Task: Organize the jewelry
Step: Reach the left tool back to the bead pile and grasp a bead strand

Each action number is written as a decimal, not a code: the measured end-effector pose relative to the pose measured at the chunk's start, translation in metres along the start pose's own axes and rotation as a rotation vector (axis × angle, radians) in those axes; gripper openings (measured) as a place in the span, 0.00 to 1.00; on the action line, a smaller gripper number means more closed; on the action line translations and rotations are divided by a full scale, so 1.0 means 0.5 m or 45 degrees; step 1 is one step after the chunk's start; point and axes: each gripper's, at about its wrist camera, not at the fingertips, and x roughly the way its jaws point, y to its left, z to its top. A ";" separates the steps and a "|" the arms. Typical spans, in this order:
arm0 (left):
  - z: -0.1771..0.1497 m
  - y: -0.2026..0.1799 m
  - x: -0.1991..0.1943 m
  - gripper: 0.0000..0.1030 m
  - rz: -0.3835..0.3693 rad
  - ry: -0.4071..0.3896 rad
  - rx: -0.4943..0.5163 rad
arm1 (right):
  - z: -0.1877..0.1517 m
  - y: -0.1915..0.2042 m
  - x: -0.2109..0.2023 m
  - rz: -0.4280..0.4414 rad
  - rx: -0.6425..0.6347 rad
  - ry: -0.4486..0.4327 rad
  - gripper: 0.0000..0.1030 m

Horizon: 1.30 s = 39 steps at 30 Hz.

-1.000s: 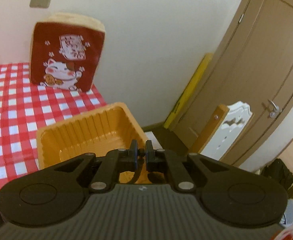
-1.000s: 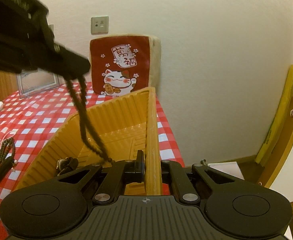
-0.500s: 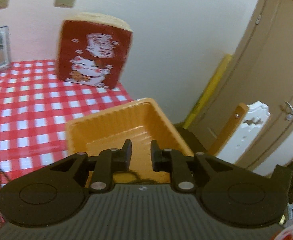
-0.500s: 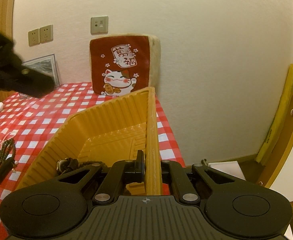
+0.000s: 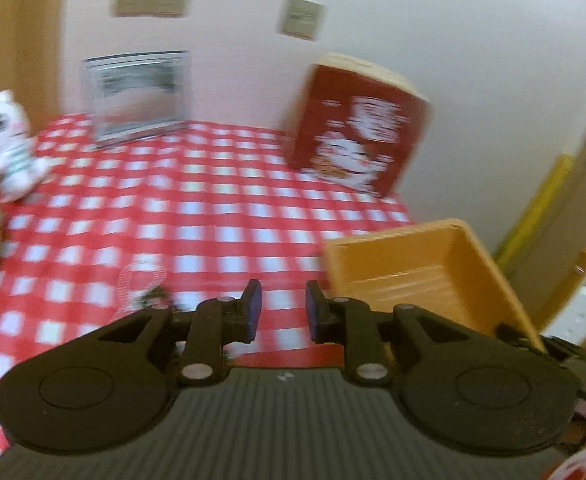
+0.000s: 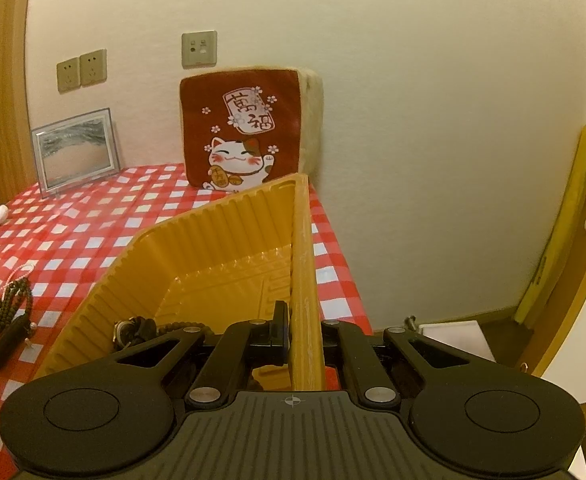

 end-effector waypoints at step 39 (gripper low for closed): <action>-0.134 0.024 0.189 0.24 0.154 0.329 0.195 | 0.002 0.004 0.008 -0.010 -0.004 0.019 0.05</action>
